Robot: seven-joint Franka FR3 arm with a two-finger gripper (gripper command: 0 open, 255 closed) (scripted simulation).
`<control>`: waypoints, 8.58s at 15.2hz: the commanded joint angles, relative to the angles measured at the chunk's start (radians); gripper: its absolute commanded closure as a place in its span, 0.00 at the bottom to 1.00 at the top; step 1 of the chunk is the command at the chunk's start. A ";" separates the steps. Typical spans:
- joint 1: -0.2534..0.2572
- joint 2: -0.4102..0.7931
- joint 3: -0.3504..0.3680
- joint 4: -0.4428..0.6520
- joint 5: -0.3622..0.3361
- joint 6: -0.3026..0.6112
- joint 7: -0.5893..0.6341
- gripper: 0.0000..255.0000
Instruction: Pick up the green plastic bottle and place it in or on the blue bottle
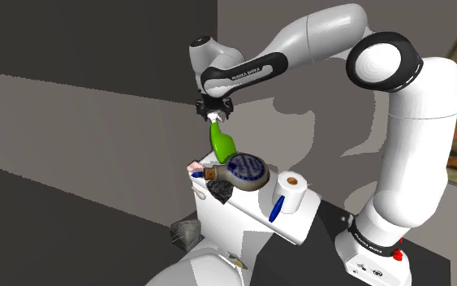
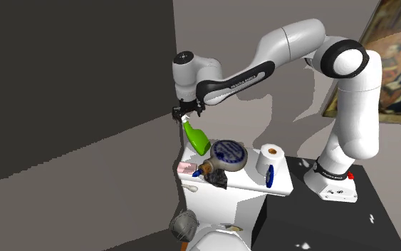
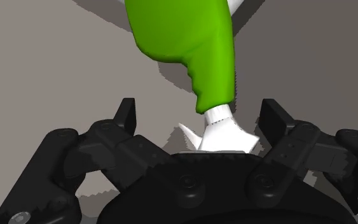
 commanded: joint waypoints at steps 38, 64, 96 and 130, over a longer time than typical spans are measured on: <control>-0.007 -0.082 -0.088 -0.410 -0.614 0.662 0.334 1.00; -0.047 -0.236 -0.022 -0.370 -0.338 0.539 0.057 1.00; 0.067 -0.807 0.059 -0.775 -0.034 0.395 -0.010 1.00; 0.083 -0.836 0.102 -0.882 -0.058 0.448 0.087 0.00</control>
